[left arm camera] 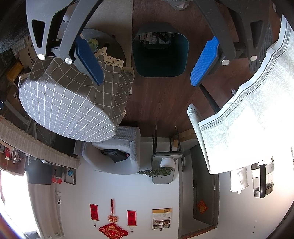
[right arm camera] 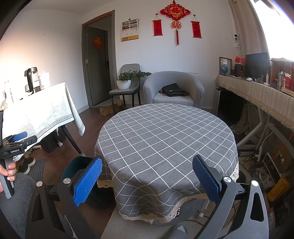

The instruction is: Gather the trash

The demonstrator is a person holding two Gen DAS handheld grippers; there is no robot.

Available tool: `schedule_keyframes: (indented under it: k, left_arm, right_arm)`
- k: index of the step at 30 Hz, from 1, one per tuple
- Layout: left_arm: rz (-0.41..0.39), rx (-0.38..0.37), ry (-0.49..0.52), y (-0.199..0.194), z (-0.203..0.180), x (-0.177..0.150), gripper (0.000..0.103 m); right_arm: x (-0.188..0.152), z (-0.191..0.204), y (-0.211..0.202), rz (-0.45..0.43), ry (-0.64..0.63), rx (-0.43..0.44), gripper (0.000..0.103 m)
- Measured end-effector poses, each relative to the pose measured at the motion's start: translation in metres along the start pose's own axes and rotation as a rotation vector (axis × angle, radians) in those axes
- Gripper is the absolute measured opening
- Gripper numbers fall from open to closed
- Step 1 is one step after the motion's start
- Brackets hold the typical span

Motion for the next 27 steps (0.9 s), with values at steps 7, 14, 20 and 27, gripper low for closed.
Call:
schedule_keyframes:
  k: [7, 14, 20, 27]
  left_arm:
    - [0.000, -0.001, 0.001, -0.0005, -0.0003, -0.0008, 0.098]
    - [0.002, -0.004, -0.002, -0.0002, 0.0001, -0.0009, 0.098]
    - [0.007, -0.008, -0.008, 0.0008, 0.0016, -0.0012, 0.098]
    - [0.009, -0.007, -0.008, 0.0012, 0.0017, -0.0019, 0.098]
  right_arm:
    - [-0.0002, -0.0024, -0.0004, 0.002, -0.003, 0.000, 0.099]
    - [0.0005, -0.0019, -0.0001, 0.001, -0.003, 0.000, 0.099]
    - [0.0008, -0.0024, 0.0002, 0.002, -0.004, 0.001, 0.099]
    - [-0.0008, -0.0040, -0.0007, 0.004, -0.007, 0.000, 0.099]
Point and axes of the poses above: each gripper's, at about its wrist camera, not at the fingertips, and y roughly the way its jaws point, z to its left, x to its top, the point moved 7 cm from there along y, roughly the way its jaws point, and after that the axes turned 6 degrees about x, right-handed, at the moved point
